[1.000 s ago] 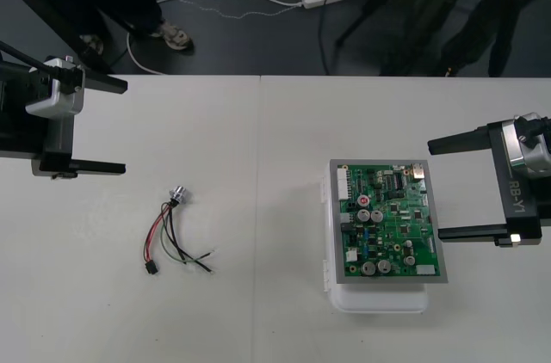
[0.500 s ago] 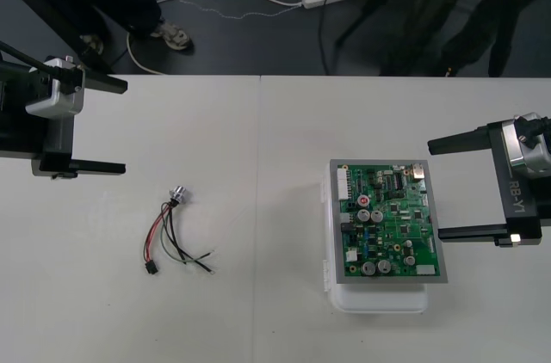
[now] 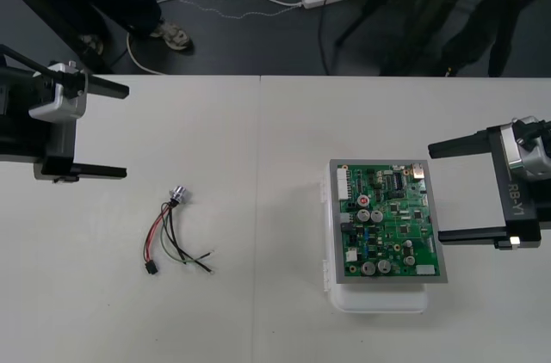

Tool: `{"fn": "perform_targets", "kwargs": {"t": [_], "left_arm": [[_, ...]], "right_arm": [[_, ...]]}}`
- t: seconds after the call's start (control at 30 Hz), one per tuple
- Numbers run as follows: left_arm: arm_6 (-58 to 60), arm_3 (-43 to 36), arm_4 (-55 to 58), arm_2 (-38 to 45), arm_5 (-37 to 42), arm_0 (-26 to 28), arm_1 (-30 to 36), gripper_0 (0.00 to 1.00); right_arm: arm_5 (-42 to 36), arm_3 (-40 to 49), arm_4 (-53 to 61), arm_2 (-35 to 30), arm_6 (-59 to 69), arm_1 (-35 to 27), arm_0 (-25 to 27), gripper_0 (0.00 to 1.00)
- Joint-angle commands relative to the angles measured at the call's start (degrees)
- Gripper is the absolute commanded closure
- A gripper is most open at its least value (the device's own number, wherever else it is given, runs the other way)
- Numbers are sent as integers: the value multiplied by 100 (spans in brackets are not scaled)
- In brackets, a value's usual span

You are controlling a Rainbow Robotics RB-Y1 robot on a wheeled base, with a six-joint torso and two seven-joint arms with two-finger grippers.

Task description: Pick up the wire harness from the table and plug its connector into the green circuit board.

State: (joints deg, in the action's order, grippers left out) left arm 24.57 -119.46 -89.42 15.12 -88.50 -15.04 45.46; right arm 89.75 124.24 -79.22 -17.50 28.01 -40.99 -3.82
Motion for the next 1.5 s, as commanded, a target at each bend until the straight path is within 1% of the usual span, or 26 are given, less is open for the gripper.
{"fn": "perform_targets", "kwargs": {"t": [0.03, 0.27, 0.47, 0.87, 1.03, 1.2, 1.5], "left_arm": [[39, 63, 3, -62, -150, 124, -11, 0], [-5, 63, 3, -36, -150, 124, -11, 0], [-137, 63, 21, -36, -150, 115, -2, 0], [-1341, 72, -14, -97, -150, 1, 411, 0], [-2000, 72, -23, -396, -150, -113, 692, 0], [-2589, 81, -23, -748, -150, -245, 982, 0], [-4004, 125, -49, -1381, -150, -562, 1492, 0]], "right_arm": [[25, -22, -41, 53, 134, -23, 39, 0], [25, -22, 20, 53, 90, -14, 39, 0], [25, -22, 126, 53, 11, 241, 39, 0], [25, -22, 231, 62, -130, 865, 48, 0], [25, -22, 240, 115, -200, 1137, 127, 0], [-80, -22, 240, 361, -270, 1181, 320, 0], [-801, -22, 249, 1029, -534, 1190, 724, 0]]}}
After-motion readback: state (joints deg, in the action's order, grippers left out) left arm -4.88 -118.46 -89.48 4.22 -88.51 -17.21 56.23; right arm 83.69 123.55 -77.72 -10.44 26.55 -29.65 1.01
